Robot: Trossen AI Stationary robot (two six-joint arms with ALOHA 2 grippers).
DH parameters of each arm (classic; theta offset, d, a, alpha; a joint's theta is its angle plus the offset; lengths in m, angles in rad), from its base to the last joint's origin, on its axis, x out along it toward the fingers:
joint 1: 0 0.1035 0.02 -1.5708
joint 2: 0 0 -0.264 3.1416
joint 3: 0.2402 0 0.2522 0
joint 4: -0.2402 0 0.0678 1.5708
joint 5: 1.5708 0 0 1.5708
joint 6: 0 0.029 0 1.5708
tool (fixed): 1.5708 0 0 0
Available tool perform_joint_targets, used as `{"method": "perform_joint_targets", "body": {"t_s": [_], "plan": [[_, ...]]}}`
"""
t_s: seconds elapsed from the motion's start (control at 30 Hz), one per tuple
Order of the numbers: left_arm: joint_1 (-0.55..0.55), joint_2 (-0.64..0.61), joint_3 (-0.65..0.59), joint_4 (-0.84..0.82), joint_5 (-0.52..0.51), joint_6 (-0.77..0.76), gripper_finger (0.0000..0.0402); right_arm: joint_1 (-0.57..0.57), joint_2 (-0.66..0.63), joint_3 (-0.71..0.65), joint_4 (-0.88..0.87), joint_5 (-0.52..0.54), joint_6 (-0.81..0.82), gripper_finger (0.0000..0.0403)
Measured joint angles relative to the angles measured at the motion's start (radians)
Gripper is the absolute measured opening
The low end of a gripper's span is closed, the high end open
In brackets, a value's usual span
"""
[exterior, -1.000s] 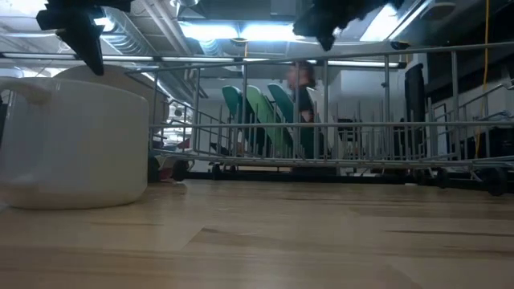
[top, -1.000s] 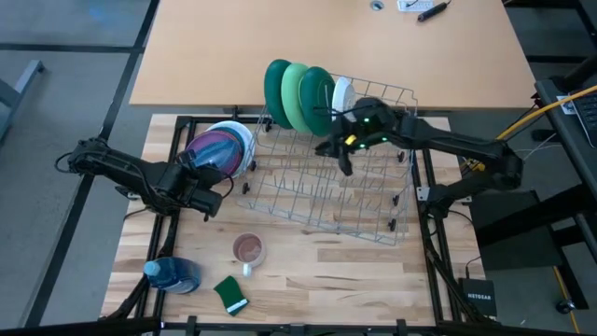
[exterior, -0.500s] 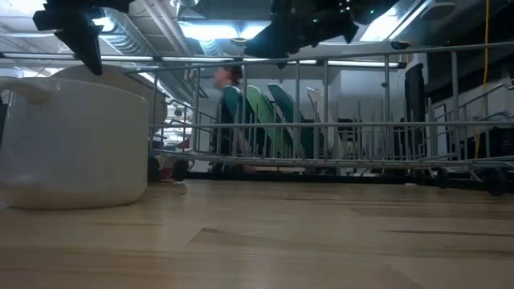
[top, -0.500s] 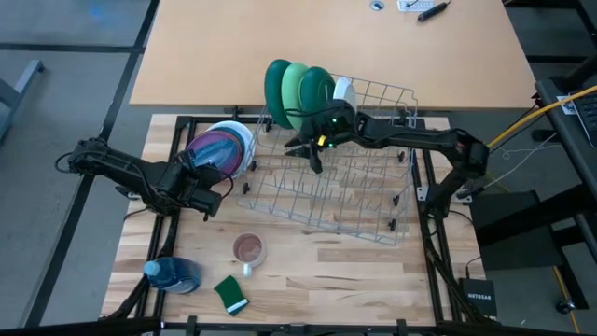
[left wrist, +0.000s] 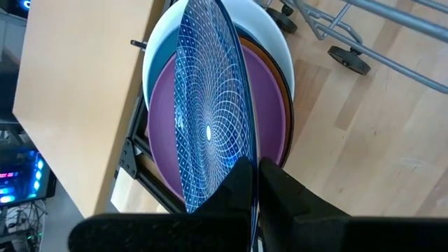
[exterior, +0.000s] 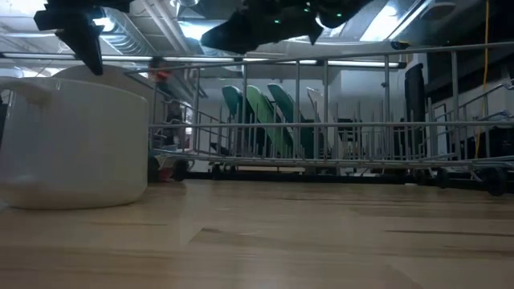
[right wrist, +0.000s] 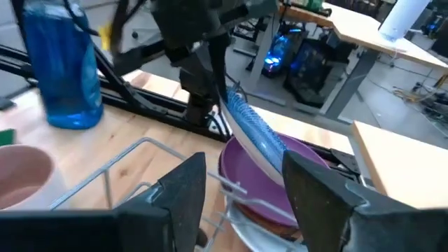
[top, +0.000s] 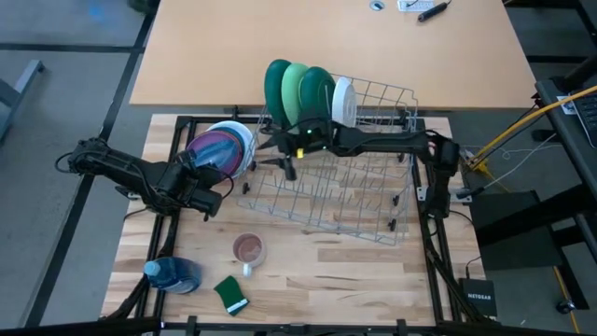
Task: Sort dishes
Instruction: Put the blue plate into the dishwasher rack
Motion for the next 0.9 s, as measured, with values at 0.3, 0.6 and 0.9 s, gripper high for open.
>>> {"method": "perform_joint_targets", "body": {"t_s": [0.3,0.6,0.9], "plan": [[0.000,0.000,0.000,0.028,0.000,0.010,0.0000,0.020,0.164,0.216,-0.106,0.034,-0.026,0.0195],[0.000,0.000,0.000,0.052,0.000,0.036,0.0000,0.034,0.290,0.355,-0.152,0.042,-0.076,0.0195],[0.000,0.000,0.000,0.057,0.000,0.036,0.0000,0.052,0.329,0.375,-0.169,0.060,-0.130,0.0195]]}}
